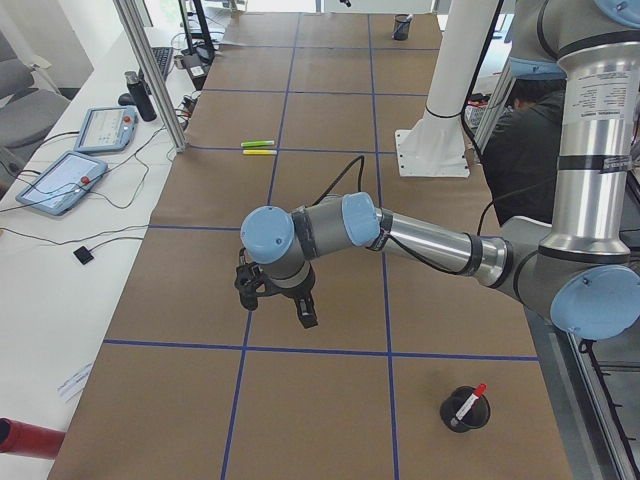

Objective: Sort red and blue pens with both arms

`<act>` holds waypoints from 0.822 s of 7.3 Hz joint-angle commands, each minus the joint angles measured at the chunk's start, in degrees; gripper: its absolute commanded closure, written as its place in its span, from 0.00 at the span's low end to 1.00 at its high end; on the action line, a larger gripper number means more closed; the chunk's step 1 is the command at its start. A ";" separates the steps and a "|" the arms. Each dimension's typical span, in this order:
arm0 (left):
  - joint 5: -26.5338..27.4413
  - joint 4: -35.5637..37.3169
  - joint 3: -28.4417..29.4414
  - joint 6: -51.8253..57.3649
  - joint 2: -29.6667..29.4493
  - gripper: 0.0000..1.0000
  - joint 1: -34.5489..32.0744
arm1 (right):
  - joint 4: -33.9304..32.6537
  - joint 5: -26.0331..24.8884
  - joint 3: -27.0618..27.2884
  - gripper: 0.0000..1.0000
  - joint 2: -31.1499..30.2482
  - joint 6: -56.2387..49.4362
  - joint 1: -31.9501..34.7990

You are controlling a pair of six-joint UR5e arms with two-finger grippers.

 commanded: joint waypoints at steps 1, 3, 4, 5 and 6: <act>5.98 -8.63 0.77 -1.17 0.49 0.00 0.41 | 17.37 1.23 -0.70 0.00 0.37 3.51 -0.10; 6.89 -13.07 1.04 -1.61 1.11 0.00 0.41 | 26.80 3.06 0.52 0.00 0.81 3.68 -0.27; 6.81 -16.12 1.91 -1.62 0.76 0.00 0.59 | 30.15 10.30 0.70 0.00 0.99 3.60 -0.36; 6.80 -21.11 3.66 -1.70 0.94 0.00 0.68 | 34.01 12.63 0.88 0.00 0.99 3.77 -0.28; 6.63 -24.99 5.85 -1.62 0.85 0.00 0.68 | 36.14 12.57 0.45 0.00 0.90 3.86 -0.27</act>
